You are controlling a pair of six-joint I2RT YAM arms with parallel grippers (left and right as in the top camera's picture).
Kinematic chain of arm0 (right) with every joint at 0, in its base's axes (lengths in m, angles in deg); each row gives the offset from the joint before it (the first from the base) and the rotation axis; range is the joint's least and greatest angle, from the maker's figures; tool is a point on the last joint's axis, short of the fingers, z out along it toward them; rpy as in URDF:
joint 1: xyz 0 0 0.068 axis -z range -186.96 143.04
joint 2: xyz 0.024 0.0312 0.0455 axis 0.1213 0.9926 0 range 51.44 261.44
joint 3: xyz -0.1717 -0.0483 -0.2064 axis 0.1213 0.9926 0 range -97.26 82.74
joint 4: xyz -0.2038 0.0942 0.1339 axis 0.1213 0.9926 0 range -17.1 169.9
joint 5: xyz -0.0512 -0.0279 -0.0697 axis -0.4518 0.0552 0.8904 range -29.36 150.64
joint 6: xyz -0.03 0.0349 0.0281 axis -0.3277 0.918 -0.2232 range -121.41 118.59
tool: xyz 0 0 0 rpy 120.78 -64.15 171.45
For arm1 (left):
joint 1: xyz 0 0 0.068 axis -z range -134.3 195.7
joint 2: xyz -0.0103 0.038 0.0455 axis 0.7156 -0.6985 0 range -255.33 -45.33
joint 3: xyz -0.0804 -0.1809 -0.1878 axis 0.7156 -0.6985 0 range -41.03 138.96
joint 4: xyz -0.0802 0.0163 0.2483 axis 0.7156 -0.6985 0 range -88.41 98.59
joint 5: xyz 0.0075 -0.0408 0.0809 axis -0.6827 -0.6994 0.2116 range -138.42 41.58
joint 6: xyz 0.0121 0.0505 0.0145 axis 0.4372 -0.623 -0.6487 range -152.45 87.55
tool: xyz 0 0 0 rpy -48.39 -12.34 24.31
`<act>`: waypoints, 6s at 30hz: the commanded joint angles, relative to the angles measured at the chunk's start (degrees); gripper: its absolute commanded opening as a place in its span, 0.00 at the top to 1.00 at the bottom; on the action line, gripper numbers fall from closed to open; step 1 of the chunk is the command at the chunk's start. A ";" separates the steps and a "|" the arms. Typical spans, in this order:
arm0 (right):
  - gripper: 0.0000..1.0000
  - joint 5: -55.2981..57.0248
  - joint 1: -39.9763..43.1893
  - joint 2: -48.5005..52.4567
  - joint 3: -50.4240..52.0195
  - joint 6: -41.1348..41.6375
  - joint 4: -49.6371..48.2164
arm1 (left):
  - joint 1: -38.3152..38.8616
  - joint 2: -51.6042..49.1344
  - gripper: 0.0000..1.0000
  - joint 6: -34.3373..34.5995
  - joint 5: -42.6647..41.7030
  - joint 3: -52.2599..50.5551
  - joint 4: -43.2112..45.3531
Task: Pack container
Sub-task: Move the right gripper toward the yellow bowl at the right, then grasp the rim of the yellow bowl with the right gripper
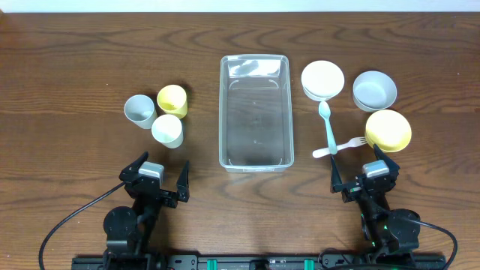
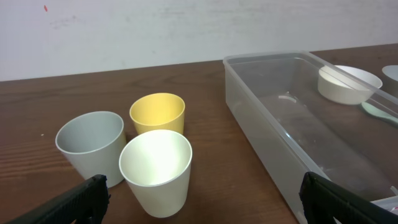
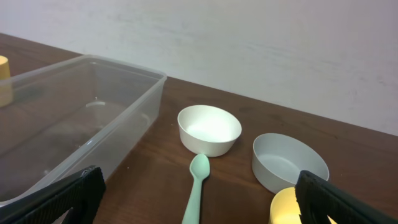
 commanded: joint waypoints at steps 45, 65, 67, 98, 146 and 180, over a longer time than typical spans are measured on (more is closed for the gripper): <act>0.01 -6.71 0.52 -0.46 0.24 2.84 -1.03 | -0.28 0.33 0.02 -0.81 -0.63 -1.05 -1.42; 0.01 4.42 4.11 39.50 -49.31 8.46 31.12 | -0.28 0.33 0.02 -0.79 -0.63 -1.05 -1.42; 0.01 4.68 5.18 49.79 -59.19 7.72 38.93 | -0.28 0.33 0.02 -0.79 -0.63 -1.05 -1.42; 0.04 15.78 28.89 87.60 -62.23 46.27 55.74 | -0.28 0.33 0.02 -0.79 -0.63 -1.05 -1.42; 0.14 -5.31 29.83 69.85 -45.62 32.41 29.51 | -0.28 0.33 0.02 -0.79 -0.63 -1.05 -1.42; 0.61 4.24 29.18 91.71 -45.48 38.42 18.21 | -0.28 0.33 0.02 -0.79 -0.63 -1.05 -1.42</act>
